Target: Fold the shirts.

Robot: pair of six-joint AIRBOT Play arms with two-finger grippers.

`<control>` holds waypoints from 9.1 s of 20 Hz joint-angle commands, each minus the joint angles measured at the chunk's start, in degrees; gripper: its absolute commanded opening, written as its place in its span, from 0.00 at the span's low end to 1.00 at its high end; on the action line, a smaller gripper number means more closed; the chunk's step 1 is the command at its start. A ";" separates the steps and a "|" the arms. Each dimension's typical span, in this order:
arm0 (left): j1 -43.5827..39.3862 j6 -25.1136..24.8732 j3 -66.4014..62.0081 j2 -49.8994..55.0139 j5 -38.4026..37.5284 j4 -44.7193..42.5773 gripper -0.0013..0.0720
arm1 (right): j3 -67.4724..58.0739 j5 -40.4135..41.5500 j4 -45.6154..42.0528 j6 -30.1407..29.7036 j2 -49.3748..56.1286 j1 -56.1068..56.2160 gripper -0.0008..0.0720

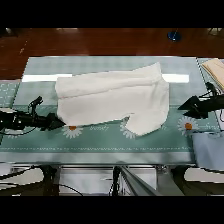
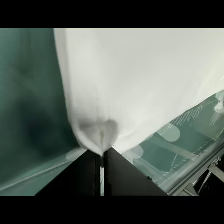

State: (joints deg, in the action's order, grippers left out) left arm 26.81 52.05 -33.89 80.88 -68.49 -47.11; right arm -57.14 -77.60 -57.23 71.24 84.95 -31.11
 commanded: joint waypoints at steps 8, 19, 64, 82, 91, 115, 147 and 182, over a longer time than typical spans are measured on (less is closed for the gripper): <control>0.07 -1.09 -0.07 0.04 4.02 0.02 0.06 | 5.62 14.05 0.61 1.55 -0.39 15.82 0.69; 0.04 -3.41 -8.72 -3.85 1.20 4.83 0.06 | -3.39 21.03 2.25 1.97 -11.87 20.59 0.03; -5.77 1.86 -49.00 18.51 21.35 10.88 0.75 | -33.40 40.87 2.08 4.46 13.03 23.06 0.60; -6.60 2.67 -49.75 13.03 4.92 8.90 0.69 | -49.57 4.81 15.91 7.34 35.67 11.80 0.81; -7.85 2.67 -49.72 13.03 4.48 8.26 0.69 | -49.57 11.89 15.82 9.55 39.47 20.83 0.81; -22.49 5.40 -49.72 13.16 2.80 8.13 0.06 | -49.57 2.89 11.32 7.26 23.10 23.30 0.03; -58.95 44.44 -51.69 31.74 25.59 17.40 0.06 | -49.57 -10.16 1.84 7.58 11.89 24.57 0.04; -15.19 19.02 -47.52 -18.64 -9.73 -7.37 0.06 | -49.57 37.77 11.47 18.45 23.71 64.11 0.77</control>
State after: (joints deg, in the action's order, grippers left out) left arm 13.96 72.75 -87.00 62.67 -78.52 -54.46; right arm -106.67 -42.68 -47.13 92.75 110.91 33.41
